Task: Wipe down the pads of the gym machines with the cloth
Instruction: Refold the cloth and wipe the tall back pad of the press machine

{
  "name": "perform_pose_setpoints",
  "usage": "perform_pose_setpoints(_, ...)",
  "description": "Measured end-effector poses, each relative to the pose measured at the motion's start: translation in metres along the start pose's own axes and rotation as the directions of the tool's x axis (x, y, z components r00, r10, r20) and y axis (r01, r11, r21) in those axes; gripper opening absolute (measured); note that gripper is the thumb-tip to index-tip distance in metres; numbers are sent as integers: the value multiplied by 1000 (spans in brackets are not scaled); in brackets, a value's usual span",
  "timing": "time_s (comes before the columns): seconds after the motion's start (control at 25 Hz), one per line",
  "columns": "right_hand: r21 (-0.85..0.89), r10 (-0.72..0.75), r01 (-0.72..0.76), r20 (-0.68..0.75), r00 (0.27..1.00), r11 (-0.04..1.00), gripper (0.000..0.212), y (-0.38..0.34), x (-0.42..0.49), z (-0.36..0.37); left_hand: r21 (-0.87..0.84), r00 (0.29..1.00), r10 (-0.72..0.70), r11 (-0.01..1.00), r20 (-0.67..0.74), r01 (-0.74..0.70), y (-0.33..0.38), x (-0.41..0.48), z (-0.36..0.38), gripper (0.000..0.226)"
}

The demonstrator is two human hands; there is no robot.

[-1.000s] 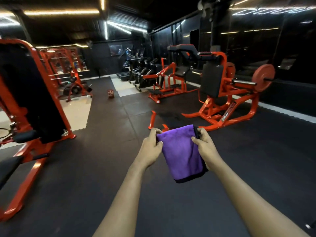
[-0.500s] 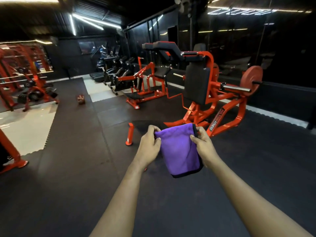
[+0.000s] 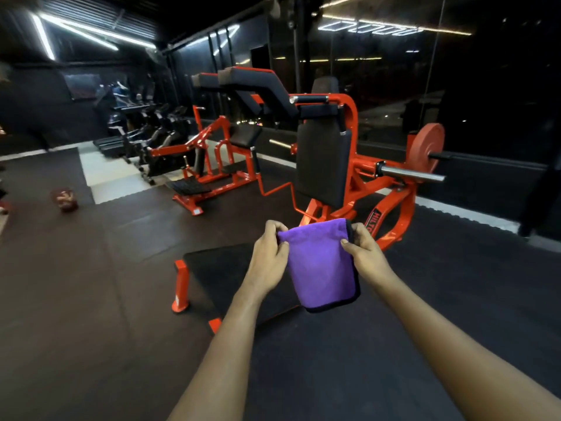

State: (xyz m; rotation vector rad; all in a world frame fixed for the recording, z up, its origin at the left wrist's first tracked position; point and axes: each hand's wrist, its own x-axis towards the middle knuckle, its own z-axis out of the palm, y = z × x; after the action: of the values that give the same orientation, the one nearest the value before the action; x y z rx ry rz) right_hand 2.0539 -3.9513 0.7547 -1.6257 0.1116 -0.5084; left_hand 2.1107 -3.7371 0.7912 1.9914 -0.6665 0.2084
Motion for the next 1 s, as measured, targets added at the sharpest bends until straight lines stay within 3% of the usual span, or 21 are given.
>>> perform_pose_setpoints(0.44,18,-15,22,-312,950,1000,15,105,328,-58,-26,981,131,991,142,-128,-119,351,151,26)
perform_pose_setpoints(0.6,64,10,16,-398,917,998,34,160,470,-90,-27,974,138,990,180,-135,-167,491,229,27)
perform_pose_setpoints(0.68,85,50,-13,-446,894,996,27,178,525,-104,-33,969,144,990,202,-140,-180,547,258,25)
perform_pose_setpoints(0.8,105,76,-25,-510,857,994,9,195,579,-119,-31,961,168,986,221,-165,-190,603,288,23)
perform_pose_setpoints(1.0,88,72,-23,-605,793,996,12,226,641,-128,-61,951,238,971,200,-230,-219,672,332,25)
